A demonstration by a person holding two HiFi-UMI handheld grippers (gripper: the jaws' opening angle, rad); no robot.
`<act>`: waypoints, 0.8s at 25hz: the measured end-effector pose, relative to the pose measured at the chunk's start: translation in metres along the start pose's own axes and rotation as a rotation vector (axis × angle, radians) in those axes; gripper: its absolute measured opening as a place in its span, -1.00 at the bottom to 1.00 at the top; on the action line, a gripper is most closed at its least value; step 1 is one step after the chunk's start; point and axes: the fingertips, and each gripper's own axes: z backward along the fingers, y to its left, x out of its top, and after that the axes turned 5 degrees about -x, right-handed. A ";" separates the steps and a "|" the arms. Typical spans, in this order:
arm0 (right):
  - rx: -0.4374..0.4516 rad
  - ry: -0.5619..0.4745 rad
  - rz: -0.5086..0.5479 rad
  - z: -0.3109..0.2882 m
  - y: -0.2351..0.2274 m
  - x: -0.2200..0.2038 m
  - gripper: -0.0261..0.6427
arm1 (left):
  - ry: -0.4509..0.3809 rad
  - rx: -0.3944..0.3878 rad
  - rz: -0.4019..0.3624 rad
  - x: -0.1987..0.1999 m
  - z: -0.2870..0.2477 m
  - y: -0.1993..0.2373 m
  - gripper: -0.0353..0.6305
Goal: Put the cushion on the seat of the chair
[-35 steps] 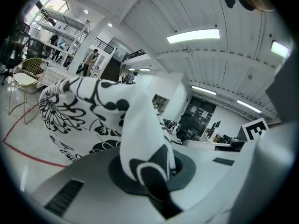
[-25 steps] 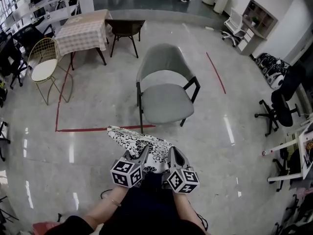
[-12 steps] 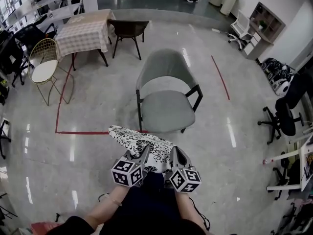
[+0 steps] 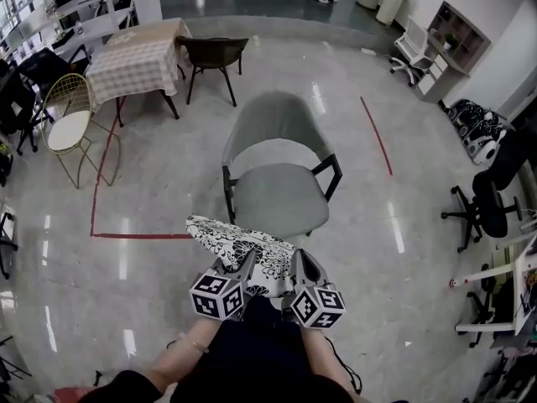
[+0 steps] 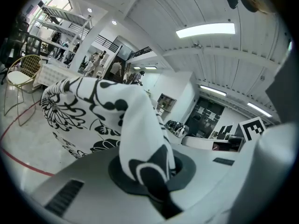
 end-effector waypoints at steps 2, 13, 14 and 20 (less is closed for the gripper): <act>0.001 0.000 -0.015 -0.006 -0.006 0.006 -0.95 | 0.001 -0.002 0.000 0.003 -0.010 -0.001 -0.80; 0.007 0.009 -0.039 -0.042 -0.040 0.032 -0.95 | 0.020 -0.010 -0.003 0.019 -0.067 -0.006 -0.80; 0.009 0.009 -0.046 -0.045 -0.044 0.035 -0.95 | 0.021 -0.009 -0.003 0.021 -0.073 -0.006 -0.80; 0.018 0.013 -0.062 -0.066 -0.065 0.050 -0.95 | 0.020 -0.011 -0.002 0.032 -0.108 -0.009 -0.80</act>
